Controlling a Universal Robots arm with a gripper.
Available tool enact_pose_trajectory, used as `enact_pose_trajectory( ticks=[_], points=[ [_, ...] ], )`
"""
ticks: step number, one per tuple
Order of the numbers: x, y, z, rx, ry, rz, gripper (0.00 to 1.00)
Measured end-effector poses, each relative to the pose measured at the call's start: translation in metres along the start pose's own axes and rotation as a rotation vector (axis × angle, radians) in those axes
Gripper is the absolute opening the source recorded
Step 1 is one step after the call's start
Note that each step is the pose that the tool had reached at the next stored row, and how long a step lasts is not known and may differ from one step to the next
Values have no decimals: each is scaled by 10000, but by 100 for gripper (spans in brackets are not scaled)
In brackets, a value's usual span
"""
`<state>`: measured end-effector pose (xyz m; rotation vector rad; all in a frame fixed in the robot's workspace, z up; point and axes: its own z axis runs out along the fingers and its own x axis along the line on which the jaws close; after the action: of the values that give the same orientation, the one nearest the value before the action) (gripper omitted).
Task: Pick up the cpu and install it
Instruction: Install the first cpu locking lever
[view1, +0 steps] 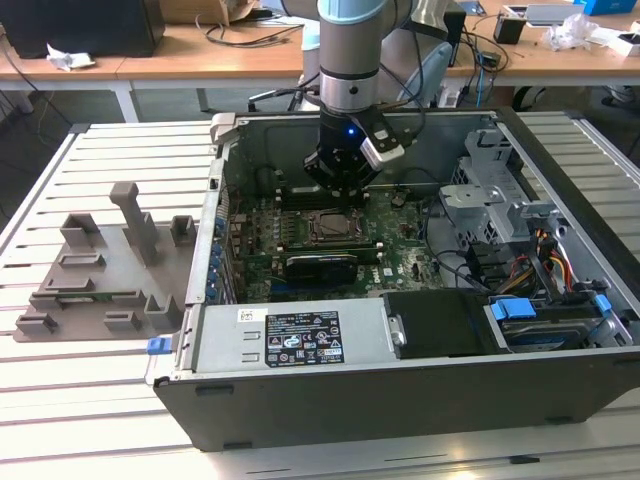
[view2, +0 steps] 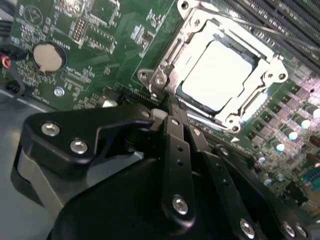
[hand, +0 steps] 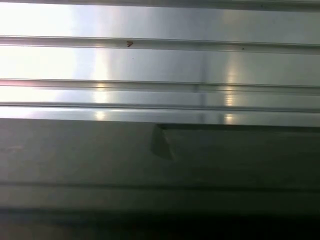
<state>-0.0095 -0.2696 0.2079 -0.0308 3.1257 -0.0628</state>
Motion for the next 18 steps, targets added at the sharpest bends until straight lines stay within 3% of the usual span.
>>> enact_pose_trajectory(
  ticks=[14,18],
  points=[
    [-8,-8,67,27,46,0,11],
    [-9,-6,68,-27,43,0,11]
  ],
)
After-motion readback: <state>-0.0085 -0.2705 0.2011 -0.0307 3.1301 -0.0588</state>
